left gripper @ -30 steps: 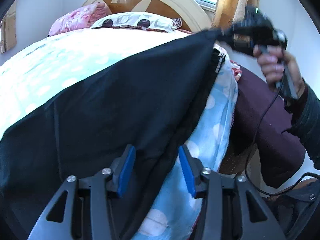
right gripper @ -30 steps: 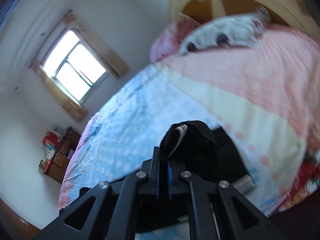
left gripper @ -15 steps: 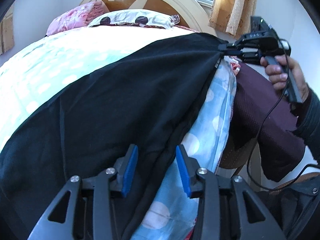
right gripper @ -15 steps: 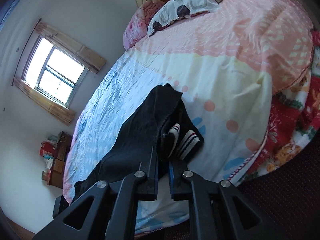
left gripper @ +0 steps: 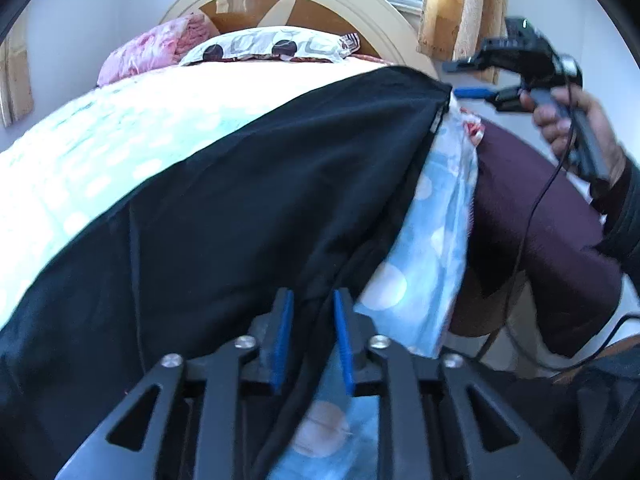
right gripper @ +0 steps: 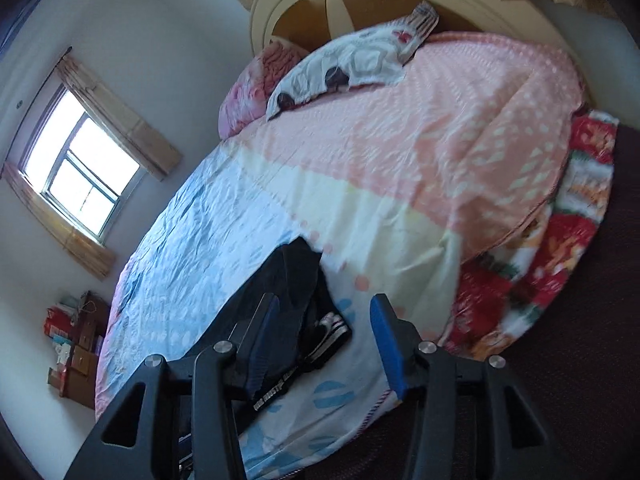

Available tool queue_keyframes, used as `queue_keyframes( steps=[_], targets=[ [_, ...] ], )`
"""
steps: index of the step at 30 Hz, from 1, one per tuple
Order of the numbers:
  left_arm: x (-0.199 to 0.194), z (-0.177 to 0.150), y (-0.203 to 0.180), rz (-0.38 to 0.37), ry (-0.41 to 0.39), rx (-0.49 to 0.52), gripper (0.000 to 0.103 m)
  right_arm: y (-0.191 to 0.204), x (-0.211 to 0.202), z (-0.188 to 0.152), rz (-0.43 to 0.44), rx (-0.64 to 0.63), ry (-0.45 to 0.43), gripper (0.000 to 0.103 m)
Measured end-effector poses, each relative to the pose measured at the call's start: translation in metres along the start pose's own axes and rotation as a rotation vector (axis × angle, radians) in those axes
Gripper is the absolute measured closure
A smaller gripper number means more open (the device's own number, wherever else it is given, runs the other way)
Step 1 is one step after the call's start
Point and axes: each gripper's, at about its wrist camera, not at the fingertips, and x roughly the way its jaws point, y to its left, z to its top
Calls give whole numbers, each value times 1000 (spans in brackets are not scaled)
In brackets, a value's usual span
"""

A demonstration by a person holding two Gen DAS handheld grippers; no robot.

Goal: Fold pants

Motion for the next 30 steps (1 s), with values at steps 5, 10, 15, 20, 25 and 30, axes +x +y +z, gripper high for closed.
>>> queue_keyframes(
  steps=[5,10,15,20,25,30],
  targets=[
    [-14,4,6,6,-45,-25,82,10,5,-6,6,-39,9,54],
    [-3,1,4,62,4,30,82,8,5,-6,19,-29,4,54],
    [1,-2,0,72,15,56,82,5,9,-12,16,-27,16,54],
    [-1,-2,-3,75,15,69,80,5,10,-14,16,-22,17,54],
    [2,-3,-4,80,19,85,79,7,8,-14,22,-28,8,54],
    [6,-1,-3,85,21,61,96,6,10,-14,21,-25,10,54]
  ],
)
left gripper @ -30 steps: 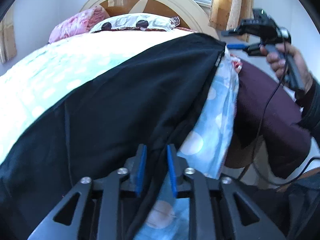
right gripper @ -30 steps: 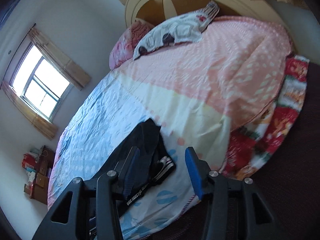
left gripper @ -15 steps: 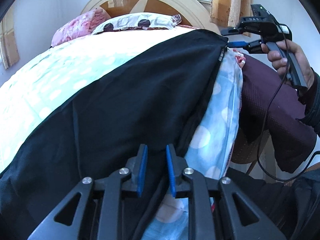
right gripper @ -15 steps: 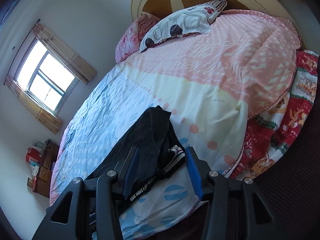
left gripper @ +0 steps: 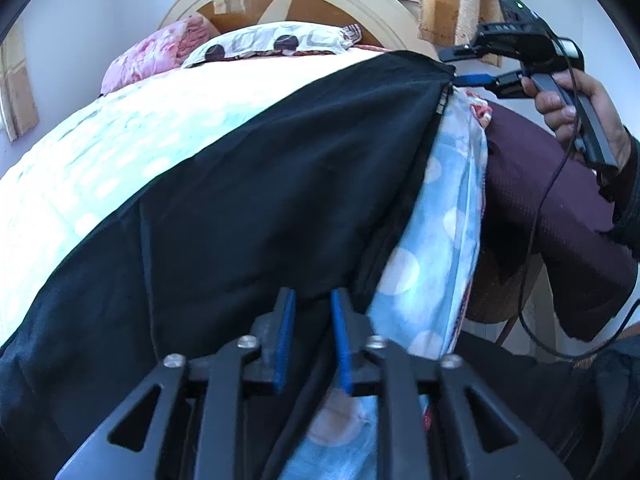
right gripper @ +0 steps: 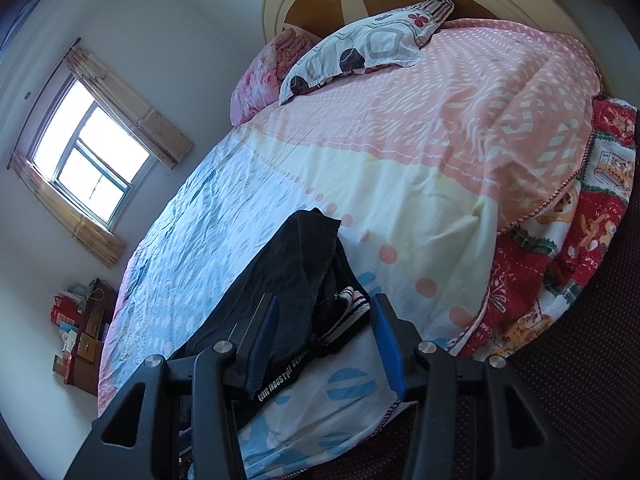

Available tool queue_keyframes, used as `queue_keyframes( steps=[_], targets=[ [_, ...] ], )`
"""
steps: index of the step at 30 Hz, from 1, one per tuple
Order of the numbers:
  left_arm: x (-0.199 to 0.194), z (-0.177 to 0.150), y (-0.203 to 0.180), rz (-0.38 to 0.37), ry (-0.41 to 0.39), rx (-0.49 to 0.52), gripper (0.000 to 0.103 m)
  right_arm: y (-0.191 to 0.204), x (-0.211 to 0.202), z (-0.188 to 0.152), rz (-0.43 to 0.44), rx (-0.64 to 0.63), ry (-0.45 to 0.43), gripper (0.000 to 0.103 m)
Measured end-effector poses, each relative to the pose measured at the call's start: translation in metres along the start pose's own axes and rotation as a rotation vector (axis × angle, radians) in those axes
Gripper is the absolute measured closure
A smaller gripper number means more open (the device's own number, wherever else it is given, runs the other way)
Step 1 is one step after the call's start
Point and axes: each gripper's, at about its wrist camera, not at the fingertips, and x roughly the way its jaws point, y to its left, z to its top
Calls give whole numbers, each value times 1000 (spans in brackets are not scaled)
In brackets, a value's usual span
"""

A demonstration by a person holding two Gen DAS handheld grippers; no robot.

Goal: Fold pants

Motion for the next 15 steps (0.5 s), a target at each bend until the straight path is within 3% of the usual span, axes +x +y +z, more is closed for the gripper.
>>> queue_keyframes(
  steps=[6,12,15],
  targets=[
    [-23,1,-4,-6,-27,25,98,10,-7,11,6,-38,-21,54],
    [-25,-9,-9,-41,6,53,98,21,1,33,-17,-92,-35,54],
    [-18,-10,-2,-43,2,15,97,26,21,46,-49,-135,12,54]
  ],
)
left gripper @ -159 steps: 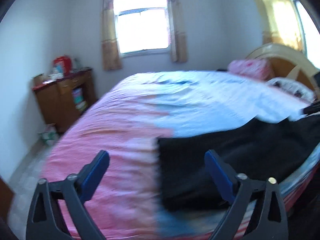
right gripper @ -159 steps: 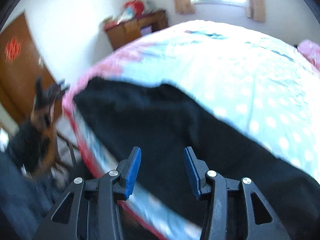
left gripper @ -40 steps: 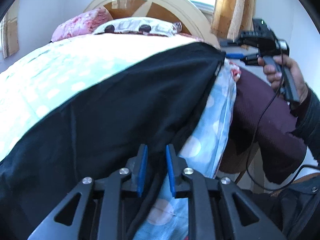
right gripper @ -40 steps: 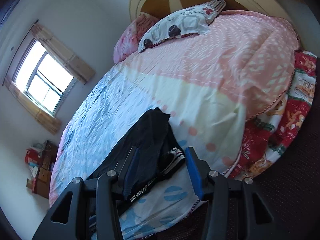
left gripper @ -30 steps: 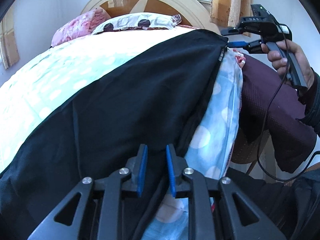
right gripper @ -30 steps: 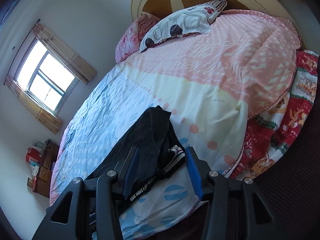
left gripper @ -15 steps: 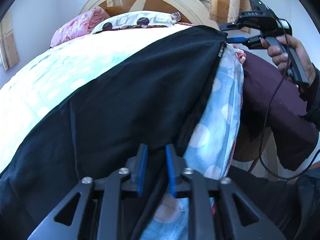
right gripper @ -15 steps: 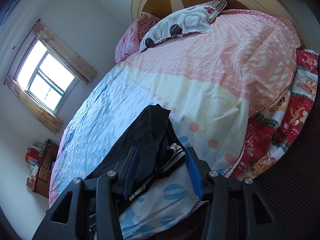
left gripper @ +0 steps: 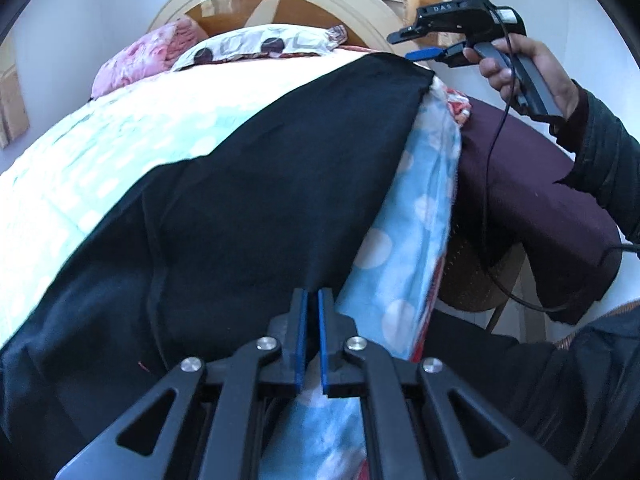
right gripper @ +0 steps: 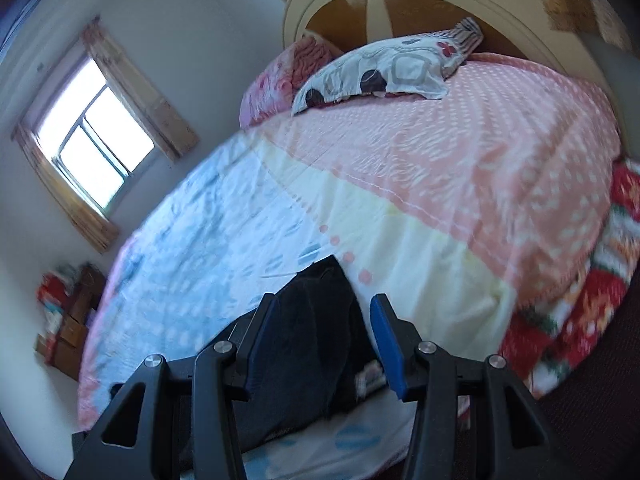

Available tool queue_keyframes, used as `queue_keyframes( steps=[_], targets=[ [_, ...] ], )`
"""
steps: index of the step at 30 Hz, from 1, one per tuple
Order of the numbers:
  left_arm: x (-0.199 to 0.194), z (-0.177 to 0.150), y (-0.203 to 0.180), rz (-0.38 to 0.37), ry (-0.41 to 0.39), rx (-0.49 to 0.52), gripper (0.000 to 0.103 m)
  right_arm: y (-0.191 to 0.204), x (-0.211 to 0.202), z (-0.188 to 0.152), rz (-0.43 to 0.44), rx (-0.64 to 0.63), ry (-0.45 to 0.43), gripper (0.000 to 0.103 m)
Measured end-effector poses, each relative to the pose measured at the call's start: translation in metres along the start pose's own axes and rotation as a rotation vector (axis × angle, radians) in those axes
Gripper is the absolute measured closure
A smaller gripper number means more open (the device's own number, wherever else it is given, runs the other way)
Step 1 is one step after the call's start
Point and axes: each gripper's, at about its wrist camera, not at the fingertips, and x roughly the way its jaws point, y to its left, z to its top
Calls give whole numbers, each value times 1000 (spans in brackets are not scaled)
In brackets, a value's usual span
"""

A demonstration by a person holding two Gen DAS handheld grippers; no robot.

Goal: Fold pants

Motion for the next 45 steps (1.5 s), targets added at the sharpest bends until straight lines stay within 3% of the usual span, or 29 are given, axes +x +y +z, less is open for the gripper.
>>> queue_keyframes(
  steps=[3,10,12,13,14,19,23,26,27,28,29,30,33,36,38,41,43,45],
  targets=[
    [5,0,6,6,-6,-29,90,-3,22,13,33,10,79,54],
    [7,-1,11,19,-17,-54,85,-11,71,29,193,77,295,54],
    [7,0,11,23,-21,-55,82,-7,78,27,184,54,321,78],
    [6,0,12,22,-23,-61,80,-5,79,26,169,48,319,87],
    [6,-1,13,18,-25,-67,79,-2,77,26,172,35,305,89],
    [6,-1,20,7,-38,-100,68,25,47,29,201,-80,152,90],
    [9,0,17,14,-50,-84,64,32,49,28,89,-160,82,90],
    [9,-2,15,12,-50,-77,60,15,72,22,47,-114,156,86],
    [8,-2,14,14,-48,-73,60,8,74,20,36,-97,165,80],
    [7,-2,14,14,-47,-73,59,6,73,19,16,-96,163,61],
    [6,-1,15,11,-45,-77,59,3,68,19,-14,-100,148,49],
    [5,1,15,12,-41,-84,58,1,61,19,-29,-101,130,46],
    [-7,3,15,26,-70,-93,52,1,27,15,-76,-111,44,45],
    [-19,7,22,63,-120,-112,36,10,-11,6,-56,-135,-51,45],
    [-21,9,28,86,-131,-129,30,20,-21,-5,-17,-177,-42,45],
    [-19,4,40,115,-114,-162,30,24,-23,-23,-150,-224,-40,45],
    [-17,0,46,124,-104,-191,30,14,-14,-31,-106,-195,10,45],
    [-16,-5,49,118,-99,-205,30,5,-6,-37,-99,-176,32,52]
  ],
)
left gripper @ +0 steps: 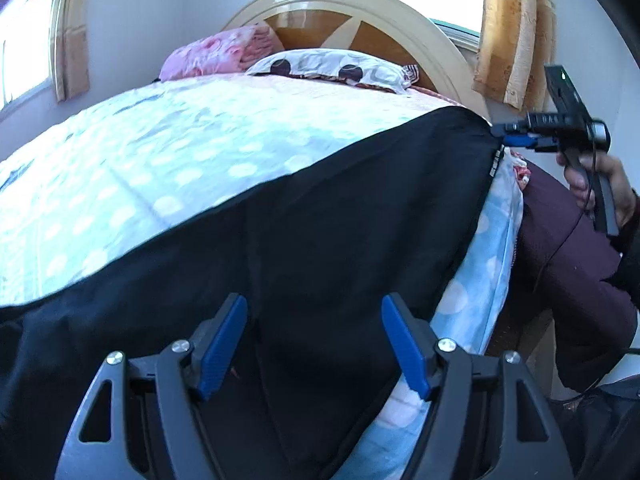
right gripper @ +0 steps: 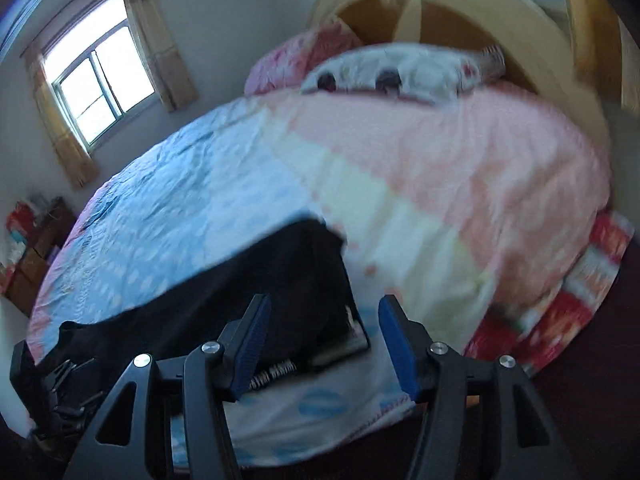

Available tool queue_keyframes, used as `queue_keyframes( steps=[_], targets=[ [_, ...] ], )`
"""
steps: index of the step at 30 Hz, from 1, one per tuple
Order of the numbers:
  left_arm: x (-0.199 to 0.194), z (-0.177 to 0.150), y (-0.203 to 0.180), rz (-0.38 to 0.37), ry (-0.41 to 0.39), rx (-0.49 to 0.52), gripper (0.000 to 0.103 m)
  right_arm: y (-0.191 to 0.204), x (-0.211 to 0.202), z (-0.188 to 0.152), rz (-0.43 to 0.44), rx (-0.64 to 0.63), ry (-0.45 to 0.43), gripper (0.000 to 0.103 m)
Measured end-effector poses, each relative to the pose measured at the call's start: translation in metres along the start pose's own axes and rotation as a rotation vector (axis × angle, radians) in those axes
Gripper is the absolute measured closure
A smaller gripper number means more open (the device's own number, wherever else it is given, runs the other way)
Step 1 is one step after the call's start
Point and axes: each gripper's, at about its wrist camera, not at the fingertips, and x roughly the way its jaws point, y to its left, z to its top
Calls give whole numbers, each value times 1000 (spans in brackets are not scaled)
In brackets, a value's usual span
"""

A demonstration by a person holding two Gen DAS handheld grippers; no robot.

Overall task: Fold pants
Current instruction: 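Carry the cuffs with the right gripper toward the waistband and release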

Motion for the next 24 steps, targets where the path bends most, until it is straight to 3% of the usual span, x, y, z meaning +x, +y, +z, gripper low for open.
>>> queue_keyframes(
  steps=[1,5,8,13,16,18,19,20,22,24],
  targets=[
    [0,-2,1,6,1,0,30,-1,3,-1,25,-13,6,66],
    [7,-8,8,17,19,-28,30,0,2,-4,9,-36,-3,87],
    [6,-13,8,15,17,-26,30,-1,-12,-7,15,-25,-37,93],
    [5,-16,8,10,14,-12,28,-14,-3,-19,-13,9,-10,93],
    [-6,-9,9,24,-7,4,28,-9,-8,-14,-18,-3,-4,91],
    [-18,-1,14,53,-46,4,26,-7,-15,-13,-57,-10,-9,75],
    [-22,2,20,68,-59,-6,19,-4,-22,-12,-113,-22,-35,57],
    [-25,7,28,91,-72,-22,15,-1,-28,-10,-158,-32,-68,51],
    [-25,13,42,130,-70,-40,11,12,-42,-4,-198,-57,-147,51],
    [-19,19,57,177,-53,-67,11,26,-46,3,-129,-72,-185,51]
  ],
)
